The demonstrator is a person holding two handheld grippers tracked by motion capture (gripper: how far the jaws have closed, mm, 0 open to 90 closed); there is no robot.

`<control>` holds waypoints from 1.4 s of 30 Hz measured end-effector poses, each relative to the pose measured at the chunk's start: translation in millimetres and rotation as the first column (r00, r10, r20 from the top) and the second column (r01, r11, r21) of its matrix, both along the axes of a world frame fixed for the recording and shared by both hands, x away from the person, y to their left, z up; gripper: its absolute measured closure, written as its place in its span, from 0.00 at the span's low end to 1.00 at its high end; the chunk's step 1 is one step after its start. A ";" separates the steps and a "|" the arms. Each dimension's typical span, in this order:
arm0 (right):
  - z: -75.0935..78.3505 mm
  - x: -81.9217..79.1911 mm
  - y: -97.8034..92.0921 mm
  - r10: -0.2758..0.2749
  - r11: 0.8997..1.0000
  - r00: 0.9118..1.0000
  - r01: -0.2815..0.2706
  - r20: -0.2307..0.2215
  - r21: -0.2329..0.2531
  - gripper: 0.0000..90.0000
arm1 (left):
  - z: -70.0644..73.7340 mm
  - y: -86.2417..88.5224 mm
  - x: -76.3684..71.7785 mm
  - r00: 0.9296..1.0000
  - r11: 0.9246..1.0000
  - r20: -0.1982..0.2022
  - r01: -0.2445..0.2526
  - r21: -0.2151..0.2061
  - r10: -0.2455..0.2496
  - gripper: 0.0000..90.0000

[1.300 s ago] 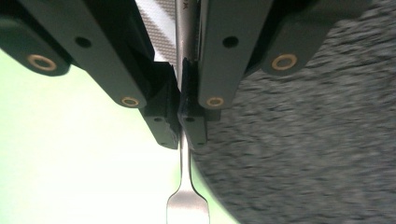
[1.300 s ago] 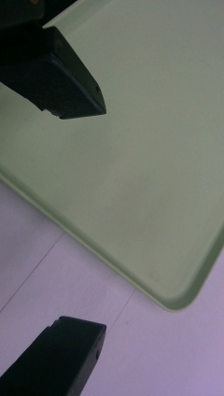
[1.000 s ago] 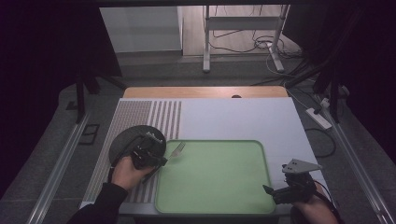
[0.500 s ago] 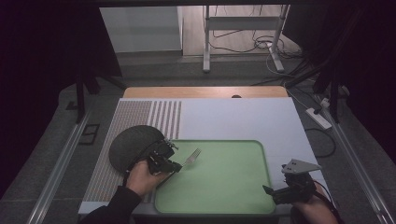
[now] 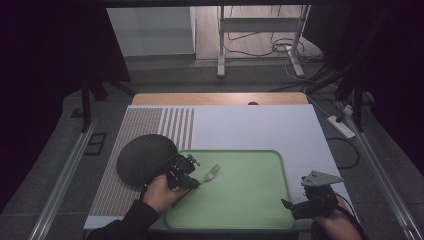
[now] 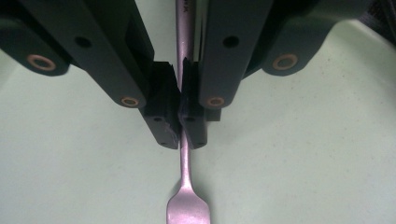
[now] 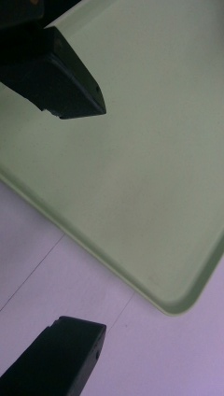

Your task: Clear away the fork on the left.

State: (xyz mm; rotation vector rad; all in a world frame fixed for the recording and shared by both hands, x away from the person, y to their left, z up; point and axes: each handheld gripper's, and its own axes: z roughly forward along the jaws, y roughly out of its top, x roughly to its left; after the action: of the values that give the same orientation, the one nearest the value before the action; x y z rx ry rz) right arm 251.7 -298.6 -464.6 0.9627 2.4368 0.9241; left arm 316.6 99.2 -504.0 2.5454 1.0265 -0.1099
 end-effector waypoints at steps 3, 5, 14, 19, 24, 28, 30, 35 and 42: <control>0.1 -0.2 0.0 -0.001 1.000 1.000 0.001 -0.001 0.002 0.00 | -0.1 2.1 0.8 1.000 1.000 0.024 0.016 -0.006 -0.016 0.92; 0.1 -0.2 -0.1 -0.001 1.000 1.000 0.001 -0.002 0.002 0.00 | 4.8 4.9 1.4 0.999 0.999 0.051 0.013 -0.035 -0.011 0.88; -0.4 0.1 0.8 0.001 1.000 1.000 -0.001 -0.005 -0.005 0.00 | 6.1 -15.1 2.7 0.992 0.994 0.078 0.101 -0.045 -0.098 0.98; -0.3 0.1 0.4 0.002 1.000 1.000 -0.002 -0.005 -0.003 0.00 | 0.1 -17.6 3.8 0.990 0.994 0.084 0.113 0.009 -0.113 0.98; -0.2 -0.2 0.5 0.004 1.000 1.000 -0.004 -0.003 -0.004 0.00 | -0.6 -5.1 8.9 0.994 0.998 0.081 0.069 0.005 -0.070 0.98; -0.2 -0.3 0.6 0.005 1.000 1.000 -0.005 -0.003 -0.004 0.00 | -1.8 7.0 13.4 0.997 1.000 0.074 0.028 -0.005 -0.027 0.98; -0.2 -0.4 0.6 0.006 1.000 1.000 -0.006 -0.003 -0.004 0.00 | -2.4 13.1 15.2 0.997 1.000 0.073 0.007 -0.008 -0.006 0.98; -0.2 -0.5 0.8 0.009 1.000 1.000 -0.009 -0.003 -0.005 0.00 | -4.3 27.3 19.2 0.998 1.000 0.053 -0.027 -0.004 0.028 0.98; -0.1 -0.6 0.8 0.010 1.000 1.000 -0.010 -0.002 -0.008 0.00 | -5.2 41.5 22.2 0.997 0.998 0.038 -0.068 -0.008 0.068 0.98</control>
State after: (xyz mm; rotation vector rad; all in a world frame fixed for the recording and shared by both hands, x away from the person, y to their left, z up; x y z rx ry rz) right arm 251.1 -297.8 -464.6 0.9498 2.4473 0.9161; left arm 338.7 140.7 -509.2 2.4937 1.0949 -0.0452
